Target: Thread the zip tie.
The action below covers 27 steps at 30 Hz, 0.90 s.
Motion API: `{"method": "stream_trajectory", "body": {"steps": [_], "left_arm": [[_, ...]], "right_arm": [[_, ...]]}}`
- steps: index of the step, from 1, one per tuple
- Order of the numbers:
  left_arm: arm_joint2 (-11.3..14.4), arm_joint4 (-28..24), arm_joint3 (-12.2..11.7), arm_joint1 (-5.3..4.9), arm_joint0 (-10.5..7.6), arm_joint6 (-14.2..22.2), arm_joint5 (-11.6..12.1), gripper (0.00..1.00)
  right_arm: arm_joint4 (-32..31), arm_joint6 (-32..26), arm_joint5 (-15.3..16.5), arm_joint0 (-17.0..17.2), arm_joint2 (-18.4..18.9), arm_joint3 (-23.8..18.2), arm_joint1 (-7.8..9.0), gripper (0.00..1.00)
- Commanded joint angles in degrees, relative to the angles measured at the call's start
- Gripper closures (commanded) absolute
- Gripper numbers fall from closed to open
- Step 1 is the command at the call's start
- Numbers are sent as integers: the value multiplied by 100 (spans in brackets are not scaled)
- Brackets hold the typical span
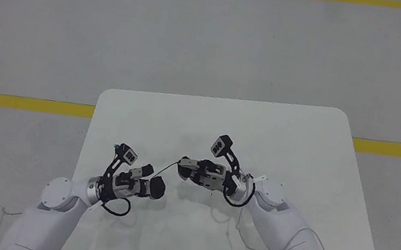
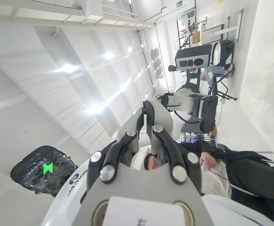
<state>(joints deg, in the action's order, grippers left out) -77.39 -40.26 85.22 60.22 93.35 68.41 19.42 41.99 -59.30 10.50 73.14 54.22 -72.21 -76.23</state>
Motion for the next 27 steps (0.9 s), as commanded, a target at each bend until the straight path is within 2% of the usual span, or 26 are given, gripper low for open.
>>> {"method": "stream_trajectory", "body": {"steps": [1, 7, 11, 21, 27], "left_arm": [[72, -28, 54, 14, -5, -163, -3, 0], [224, 75, 107, 36, -44, -283, 6, 0], [204, 128, 119, 53, -64, -392, 6, 0], [194, 45, 141, 73, -51, -363, 6, 0], [272, 128, 211, 73, -66, -609, -25, 0]], "right_arm": [[-26, 86, -60, 42, -20, -106, 1, 100], [185, 166, -176, 88, -98, -144, -31, 100], [248, 232, -254, 84, -136, -100, -48, 100], [229, 256, -292, 77, -140, -73, -48, 100], [40, 428, -388, 145, -164, -268, -33, 100]]}}
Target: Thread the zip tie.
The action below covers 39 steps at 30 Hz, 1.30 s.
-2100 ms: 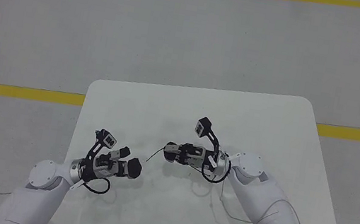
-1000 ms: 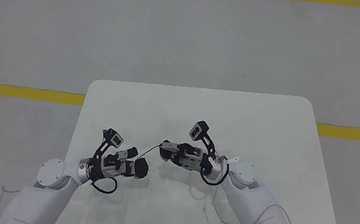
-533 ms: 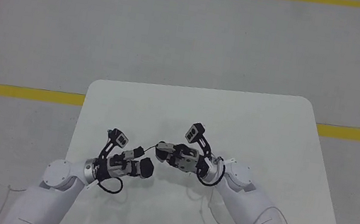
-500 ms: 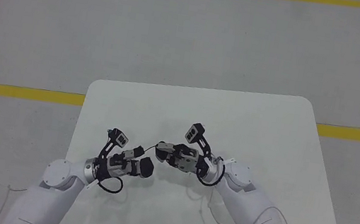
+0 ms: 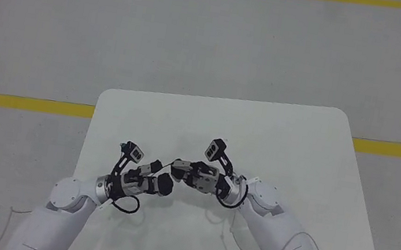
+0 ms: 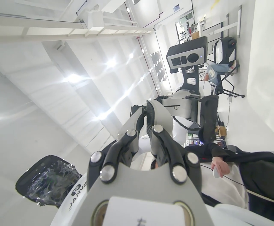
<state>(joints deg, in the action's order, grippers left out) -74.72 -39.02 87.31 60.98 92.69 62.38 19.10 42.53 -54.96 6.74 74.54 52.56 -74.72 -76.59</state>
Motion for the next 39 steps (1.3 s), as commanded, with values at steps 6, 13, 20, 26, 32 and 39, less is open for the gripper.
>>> {"method": "stream_trajectory", "body": {"steps": [6, 13, 20, 26, 32, 39], "left_arm": [[2, 12, -6, -25, -10, -2, 31, 0], [-12, 51, -2, -55, -6, 9, 12, 63], [-19, 84, -8, -87, 8, 22, -53, 93], [-15, 100, 1, -111, 13, 21, -86, 98], [0, 101, 11, -131, 18, 20, -96, 100], [17, 96, 24, -152, 14, 21, -106, 100]], "right_arm": [[-260, -42, -69, -12, 14, -75, 35, 100], [-769, -172, -80, -54, 66, -164, 106, 100], [-1281, -241, -116, -37, 116, -324, 188, 100], [-1697, -168, -152, -7, 149, -461, 251, 100], [-1816, -143, -170, 32, 168, -556, 290, 100], [-1816, -143, -170, 32, 168, -556, 290, 100]]}}
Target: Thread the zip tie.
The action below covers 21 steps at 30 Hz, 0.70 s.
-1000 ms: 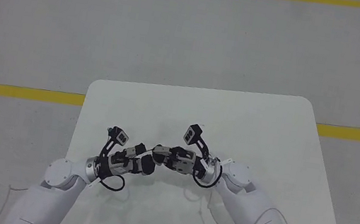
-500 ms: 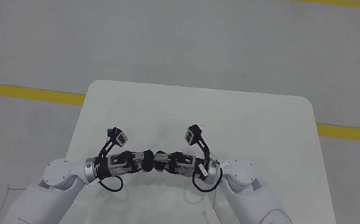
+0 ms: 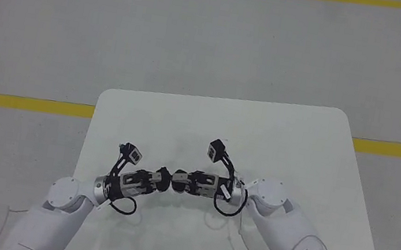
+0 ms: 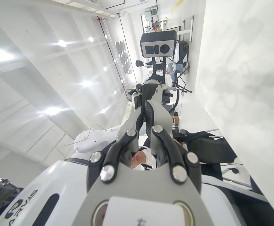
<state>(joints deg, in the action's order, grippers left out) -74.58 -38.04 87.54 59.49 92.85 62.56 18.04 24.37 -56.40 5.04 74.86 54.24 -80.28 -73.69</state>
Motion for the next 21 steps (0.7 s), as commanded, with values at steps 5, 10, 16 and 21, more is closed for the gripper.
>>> {"method": "stream_trajectory", "body": {"steps": [5, 10, 16, 21], "left_arm": [[14, -4, 1, -19, -11, 14, -12, 100], [-1, -34, 6, -39, -7, 48, -4, 100], [-7, -64, 9, -57, -12, 74, 19, 100], [-36, -86, 31, -79, 6, 108, 42, 100]], "right_arm": [[0, 0, 0, 0, 0, 0, 0, 100], [0, 0, 0, 0, 0, 0, 0, 98], [0, 0, 0, 0, 0, 0, 0, 0], [0, 0, 0, 0, 0, 0, 0, 0]]}}
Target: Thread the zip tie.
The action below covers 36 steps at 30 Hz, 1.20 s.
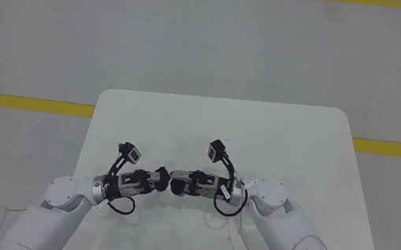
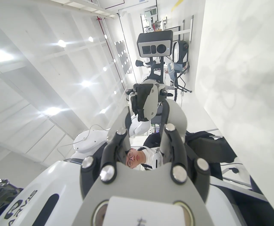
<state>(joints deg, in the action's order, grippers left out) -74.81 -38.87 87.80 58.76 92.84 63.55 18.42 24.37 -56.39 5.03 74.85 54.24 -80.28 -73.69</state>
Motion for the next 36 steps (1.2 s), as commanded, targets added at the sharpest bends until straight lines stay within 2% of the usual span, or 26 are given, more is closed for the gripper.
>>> {"method": "stream_trajectory", "body": {"steps": [1, 8, 9, 10, 20, 21, 22, 24, 26, 29, 32, 33, 36], "left_arm": [[-30, -3, 9, -12, 13, 18, 12, 100], [-191, 11, 121, -64, 87, 177, 106, 100], [-249, 92, 341, -66, 28, 266, 106, 100], [-268, 105, 416, -64, 17, 281, 106, 100], [-268, 105, 416, -64, 17, 281, 106, 100], [-281, 139, 410, -64, 5, 225, 106, 100], [-318, 299, 371, -60, -15, 6, 106, 100], [-360, 505, 405, -47, -10, -48, 106, 100], [-479, 429, 374, -14, 46, -42, 106, 100], [-735, 285, 349, 71, 144, 219, 106, 100], [-1026, 296, 293, 193, 229, 576, 106, 100], [-1141, 317, 243, 250, 254, 803, 106, 100], [-1389, 515, 137, 392, 273, 1207, 106, 100]], "right_arm": [[0, 0, 0, 0, 0, 0, 0, 0], [0, 0, 0, 0, 0, 0, 0, 0], [0, 0, 0, 0, 0, 0, 0, 0], [0, 0, 0, 0, 0, 0, 0, 0], [0, 0, 0, 0, 0, 0, 0, 0], [0, 0, 0, 0, 0, 0, 0, 0], [0, 0, 0, 0, 0, 0, 0, 0], [0, 0, 0, 0, 0, 0, 0, 0], [0, 0, 0, 0, 0, 0, 0, 0], [0, 0, 0, 0, 0, 0, 0, 0], [0, 0, 0, 0, 0, 0, 0, 0], [0, 0, 0, 0, 0, 0, 0, 0], [0, 0, 0, 0, 0, 0, 0, 0]]}}
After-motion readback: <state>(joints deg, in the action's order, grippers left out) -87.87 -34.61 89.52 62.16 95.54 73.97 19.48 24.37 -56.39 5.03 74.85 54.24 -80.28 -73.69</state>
